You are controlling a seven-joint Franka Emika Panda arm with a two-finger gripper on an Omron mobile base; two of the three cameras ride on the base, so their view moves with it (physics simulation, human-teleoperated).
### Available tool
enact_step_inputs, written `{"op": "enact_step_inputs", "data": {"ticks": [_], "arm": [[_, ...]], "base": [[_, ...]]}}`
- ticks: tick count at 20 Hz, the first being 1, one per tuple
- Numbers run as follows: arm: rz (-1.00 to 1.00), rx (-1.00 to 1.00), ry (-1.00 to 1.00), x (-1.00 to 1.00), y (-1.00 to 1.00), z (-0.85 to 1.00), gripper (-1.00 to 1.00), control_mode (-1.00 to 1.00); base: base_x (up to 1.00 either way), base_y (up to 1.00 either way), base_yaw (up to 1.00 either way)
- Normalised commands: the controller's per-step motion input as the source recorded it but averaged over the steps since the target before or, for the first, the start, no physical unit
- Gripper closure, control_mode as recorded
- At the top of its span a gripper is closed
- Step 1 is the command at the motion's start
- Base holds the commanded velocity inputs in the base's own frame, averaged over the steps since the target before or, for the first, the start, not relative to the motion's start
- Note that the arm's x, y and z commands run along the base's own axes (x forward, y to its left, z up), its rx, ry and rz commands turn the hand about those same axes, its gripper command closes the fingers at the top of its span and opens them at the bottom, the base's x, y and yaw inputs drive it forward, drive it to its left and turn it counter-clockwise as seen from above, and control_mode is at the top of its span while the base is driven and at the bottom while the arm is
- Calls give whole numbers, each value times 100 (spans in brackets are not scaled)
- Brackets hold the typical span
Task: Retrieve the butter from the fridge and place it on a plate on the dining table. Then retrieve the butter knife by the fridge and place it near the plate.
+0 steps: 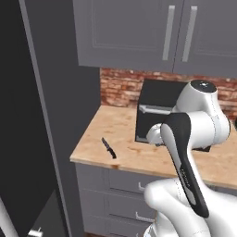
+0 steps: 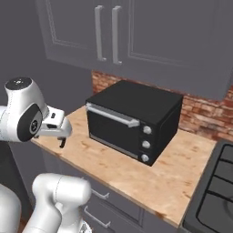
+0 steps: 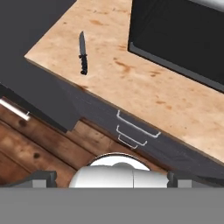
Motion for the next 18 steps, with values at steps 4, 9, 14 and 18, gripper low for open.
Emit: {"op": "enact_step_inputs", "data": {"ticks": [4,9,14,18], "arm": [[0,0,0,0,0,0,-100,100],[0,0,0,0,0,0,-100,100],[0,0,0,0,0,0,-100,100],[0,0,0,0,0,0,-100,100]], "base": [[31,-1,0],[24,0,0],[25,2,0],[56,0,0]]}}
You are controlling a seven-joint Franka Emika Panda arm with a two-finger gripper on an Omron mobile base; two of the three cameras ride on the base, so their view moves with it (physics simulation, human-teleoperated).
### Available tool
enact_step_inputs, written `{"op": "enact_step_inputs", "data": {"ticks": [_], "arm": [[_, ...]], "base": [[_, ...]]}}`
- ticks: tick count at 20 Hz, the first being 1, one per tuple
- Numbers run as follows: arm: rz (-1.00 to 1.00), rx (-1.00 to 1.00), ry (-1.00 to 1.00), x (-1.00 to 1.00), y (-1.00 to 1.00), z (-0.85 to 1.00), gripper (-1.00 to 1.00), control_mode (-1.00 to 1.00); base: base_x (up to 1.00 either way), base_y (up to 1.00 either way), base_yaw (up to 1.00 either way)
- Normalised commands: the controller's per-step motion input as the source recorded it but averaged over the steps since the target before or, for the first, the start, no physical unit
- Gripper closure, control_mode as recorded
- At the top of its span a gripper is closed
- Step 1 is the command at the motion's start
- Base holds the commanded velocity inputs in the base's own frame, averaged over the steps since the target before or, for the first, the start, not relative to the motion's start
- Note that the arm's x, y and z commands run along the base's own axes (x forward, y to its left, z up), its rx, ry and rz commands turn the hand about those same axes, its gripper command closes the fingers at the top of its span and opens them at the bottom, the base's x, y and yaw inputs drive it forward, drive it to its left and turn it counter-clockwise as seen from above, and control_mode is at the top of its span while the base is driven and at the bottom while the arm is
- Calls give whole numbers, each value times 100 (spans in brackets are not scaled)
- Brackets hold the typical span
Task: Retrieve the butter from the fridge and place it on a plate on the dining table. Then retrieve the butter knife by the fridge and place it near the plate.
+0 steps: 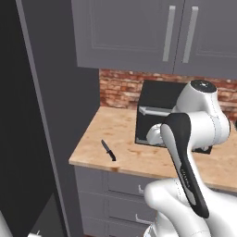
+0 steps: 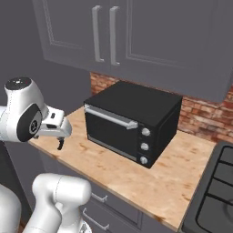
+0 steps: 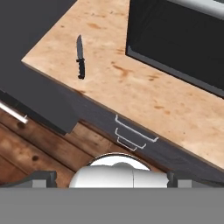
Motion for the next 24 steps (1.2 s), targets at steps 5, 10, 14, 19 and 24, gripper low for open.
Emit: {"op": "enact_step_inputs", "data": {"ticks": [5,10,14,19,24], "arm": [[0,0,0,0,0,0,-100,100],[0,0,0,5,0,0,-100,-100],[-1,0,-6,39,19,-3,-100,-100],[-1,0,-3,51,49,-20,-100,-100],[0,0,0,40,44,-20,-100,-100]], "base": [[42,0,0],[28,0,0],[0,0,0],[0,0,0],[0,0,0]]}}
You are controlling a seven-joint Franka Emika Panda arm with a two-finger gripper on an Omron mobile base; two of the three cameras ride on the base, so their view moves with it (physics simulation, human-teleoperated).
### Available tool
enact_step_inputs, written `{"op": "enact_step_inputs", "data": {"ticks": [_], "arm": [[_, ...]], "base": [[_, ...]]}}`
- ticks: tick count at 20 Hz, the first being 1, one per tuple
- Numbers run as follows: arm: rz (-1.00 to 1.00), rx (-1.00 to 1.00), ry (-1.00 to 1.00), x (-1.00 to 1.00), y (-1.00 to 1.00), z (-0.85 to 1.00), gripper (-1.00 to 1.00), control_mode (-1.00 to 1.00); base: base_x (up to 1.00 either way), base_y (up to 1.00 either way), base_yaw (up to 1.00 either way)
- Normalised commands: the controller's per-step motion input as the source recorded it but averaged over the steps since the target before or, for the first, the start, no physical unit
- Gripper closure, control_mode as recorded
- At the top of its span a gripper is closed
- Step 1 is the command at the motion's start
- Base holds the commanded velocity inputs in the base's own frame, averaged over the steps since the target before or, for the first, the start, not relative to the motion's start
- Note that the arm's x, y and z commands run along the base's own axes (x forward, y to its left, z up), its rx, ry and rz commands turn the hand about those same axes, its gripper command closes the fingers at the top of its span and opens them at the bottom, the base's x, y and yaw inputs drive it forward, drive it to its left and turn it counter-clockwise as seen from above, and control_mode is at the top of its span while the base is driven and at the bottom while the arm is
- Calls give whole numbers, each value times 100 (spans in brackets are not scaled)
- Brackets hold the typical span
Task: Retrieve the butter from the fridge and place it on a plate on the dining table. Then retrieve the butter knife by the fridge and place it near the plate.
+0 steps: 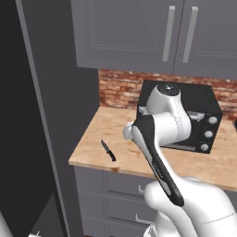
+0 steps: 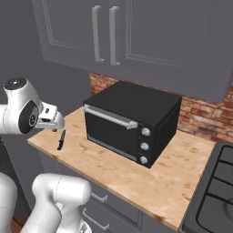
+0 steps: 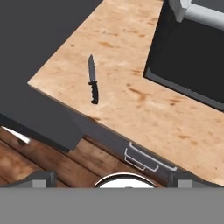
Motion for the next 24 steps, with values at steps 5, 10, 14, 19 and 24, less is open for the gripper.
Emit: {"op": "enact_step_inputs", "data": {"ticks": [5,10,14,19,24], "arm": [[2,0,0,22,20,-23,-100,-100],[0,0,0,41,44,-35,-100,-100],[0,0,0,40,37,-35,-100,-100],[4,0,0,44,13,-24,-100,-100],[10,0,0,32,0,-20,-100,-100]], "base": [[0,0,0],[0,0,0],[0,0,0],[0,0,0],[0,0,0]]}}
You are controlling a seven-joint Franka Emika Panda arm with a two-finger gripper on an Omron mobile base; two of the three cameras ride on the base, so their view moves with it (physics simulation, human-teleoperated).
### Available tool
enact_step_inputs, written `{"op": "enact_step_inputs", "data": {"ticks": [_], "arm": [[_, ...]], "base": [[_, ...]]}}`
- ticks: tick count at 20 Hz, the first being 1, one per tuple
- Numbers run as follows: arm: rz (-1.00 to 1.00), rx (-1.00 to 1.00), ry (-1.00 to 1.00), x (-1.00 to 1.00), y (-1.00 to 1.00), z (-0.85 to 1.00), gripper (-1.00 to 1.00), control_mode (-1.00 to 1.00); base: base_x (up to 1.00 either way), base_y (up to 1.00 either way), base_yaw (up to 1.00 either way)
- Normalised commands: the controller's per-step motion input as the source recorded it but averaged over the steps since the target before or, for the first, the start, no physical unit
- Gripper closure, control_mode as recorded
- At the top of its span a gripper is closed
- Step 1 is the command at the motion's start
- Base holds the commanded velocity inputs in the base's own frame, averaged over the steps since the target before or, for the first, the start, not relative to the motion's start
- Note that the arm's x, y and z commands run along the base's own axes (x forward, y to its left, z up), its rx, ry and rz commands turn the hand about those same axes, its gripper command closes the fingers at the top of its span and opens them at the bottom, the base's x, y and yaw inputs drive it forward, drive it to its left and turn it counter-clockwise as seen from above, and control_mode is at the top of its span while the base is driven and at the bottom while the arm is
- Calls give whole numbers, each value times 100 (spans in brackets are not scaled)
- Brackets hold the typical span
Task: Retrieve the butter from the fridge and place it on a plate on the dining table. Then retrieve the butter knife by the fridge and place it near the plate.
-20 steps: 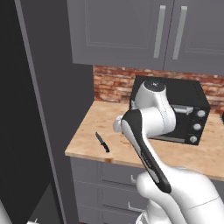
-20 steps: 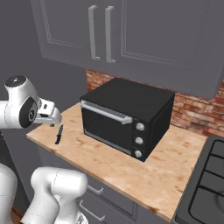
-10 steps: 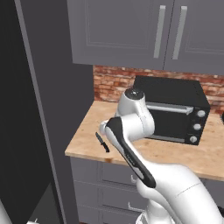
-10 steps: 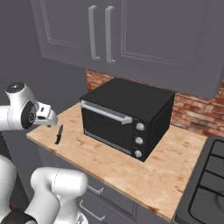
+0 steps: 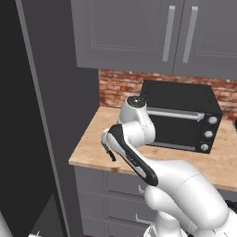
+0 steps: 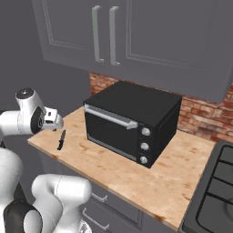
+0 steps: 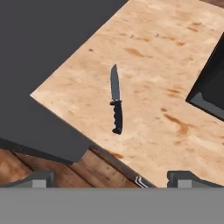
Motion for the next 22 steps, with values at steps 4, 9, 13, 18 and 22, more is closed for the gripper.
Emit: {"op": "enact_step_inputs", "data": {"ticks": [4,9,13,18,22], "arm": [[0,0,-3,1,-1,-8,-100,-100],[-4,0,-1,0,-2,-24,-100,-100],[-14,0,1,0,-3,-36,-100,-100],[-4,0,0,0,0,-21,-100,-100],[0,0,0,9,0,-16,-100,-100]], "base": [[0,0,0],[0,0,0],[0,0,0],[0,0,0],[0,0,0]]}}
